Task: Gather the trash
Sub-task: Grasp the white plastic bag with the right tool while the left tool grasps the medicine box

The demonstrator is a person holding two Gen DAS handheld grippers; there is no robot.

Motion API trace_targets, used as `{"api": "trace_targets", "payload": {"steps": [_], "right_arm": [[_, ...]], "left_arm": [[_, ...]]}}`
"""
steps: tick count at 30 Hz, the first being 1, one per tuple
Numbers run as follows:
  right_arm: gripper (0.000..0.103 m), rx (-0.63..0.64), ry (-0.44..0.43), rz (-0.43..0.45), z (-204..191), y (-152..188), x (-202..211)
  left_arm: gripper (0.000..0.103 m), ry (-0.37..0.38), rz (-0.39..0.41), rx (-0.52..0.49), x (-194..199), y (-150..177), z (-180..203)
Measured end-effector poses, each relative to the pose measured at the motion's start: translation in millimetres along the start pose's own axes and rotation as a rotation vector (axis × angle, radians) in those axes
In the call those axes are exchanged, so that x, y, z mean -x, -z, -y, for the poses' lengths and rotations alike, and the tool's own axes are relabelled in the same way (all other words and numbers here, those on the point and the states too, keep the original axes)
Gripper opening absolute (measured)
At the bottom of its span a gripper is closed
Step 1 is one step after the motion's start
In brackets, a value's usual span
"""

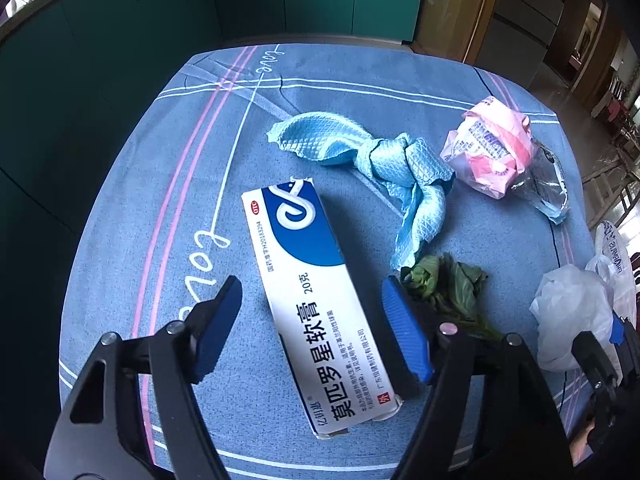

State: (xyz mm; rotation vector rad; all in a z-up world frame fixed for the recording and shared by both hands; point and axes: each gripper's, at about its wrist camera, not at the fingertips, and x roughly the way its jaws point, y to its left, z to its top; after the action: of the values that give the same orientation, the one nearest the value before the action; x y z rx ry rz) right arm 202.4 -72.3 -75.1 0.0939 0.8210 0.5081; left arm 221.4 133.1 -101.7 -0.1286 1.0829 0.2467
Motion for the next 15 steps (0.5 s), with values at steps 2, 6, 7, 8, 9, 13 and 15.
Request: {"api": "trace_targets", "payload": {"steps": [2, 6, 7, 8, 9, 13, 15], "right_arm": [[0.069, 0.01, 0.005, -0.004, -2, 0, -2], [0.073, 0.018, 0.014, -0.006, -5, 1, -4], [0.073, 0.018, 0.015, -0.006, -5, 1, -3], [0.073, 0.018, 0.016, -0.007, -5, 1, -4], [0.074, 0.017, 0.016, -0.007, -5, 1, -4], [0.076, 0.016, 0.024, -0.011, -5, 1, -6], [0.077, 0.019, 0.026, -0.015, -5, 2, -8]], "left_arm": [[0.062, 0.0, 0.004, -0.005, -1, 0, 0], [0.049, 0.014, 0.008, -0.015, 1, 1, 3], [0.047, 0.017, 0.021, -0.014, 3, 1, 3], [0.046, 0.019, 0.032, -0.014, 6, 0, 3], [0.045, 0.02, 0.045, -0.013, 10, 0, 3], [0.043, 0.025, 0.115, -0.02, 26, 0, 7], [0.043, 0.017, 0.135, -0.039, 30, -1, 10]]}}
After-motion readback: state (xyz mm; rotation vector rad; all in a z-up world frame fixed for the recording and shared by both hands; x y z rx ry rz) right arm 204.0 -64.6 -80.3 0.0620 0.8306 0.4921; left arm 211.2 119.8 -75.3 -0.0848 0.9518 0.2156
